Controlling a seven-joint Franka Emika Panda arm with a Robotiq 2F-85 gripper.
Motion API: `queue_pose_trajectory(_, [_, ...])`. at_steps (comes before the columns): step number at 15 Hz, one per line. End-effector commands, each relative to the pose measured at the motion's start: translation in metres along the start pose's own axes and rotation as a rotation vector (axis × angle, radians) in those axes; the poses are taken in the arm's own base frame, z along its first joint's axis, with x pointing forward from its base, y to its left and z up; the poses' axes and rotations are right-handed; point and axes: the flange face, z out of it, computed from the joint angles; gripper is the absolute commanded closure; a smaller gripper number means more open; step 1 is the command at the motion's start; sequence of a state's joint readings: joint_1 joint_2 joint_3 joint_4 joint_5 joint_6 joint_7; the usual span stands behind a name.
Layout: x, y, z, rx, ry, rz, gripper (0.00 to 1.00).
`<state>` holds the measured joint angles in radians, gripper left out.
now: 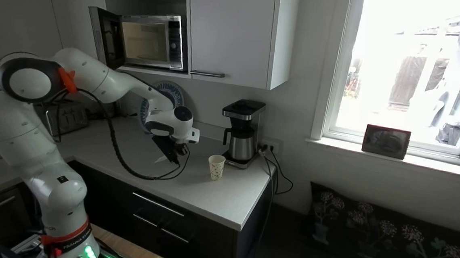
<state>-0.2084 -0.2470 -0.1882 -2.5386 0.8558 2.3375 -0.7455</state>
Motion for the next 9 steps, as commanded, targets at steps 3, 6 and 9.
queue_pose_trajectory(3, [-0.0105, -0.0082, -0.0199, 0.053, 0.010, -0.006, 0.99])
queue_pose_trajectory(6, [-0.0128, -0.0083, -0.0246, 0.074, 0.007, -0.002, 0.99])
queue_pose_trajectory(9, [-0.0131, -0.0092, -0.0232, 0.075, 0.004, -0.004, 0.99])
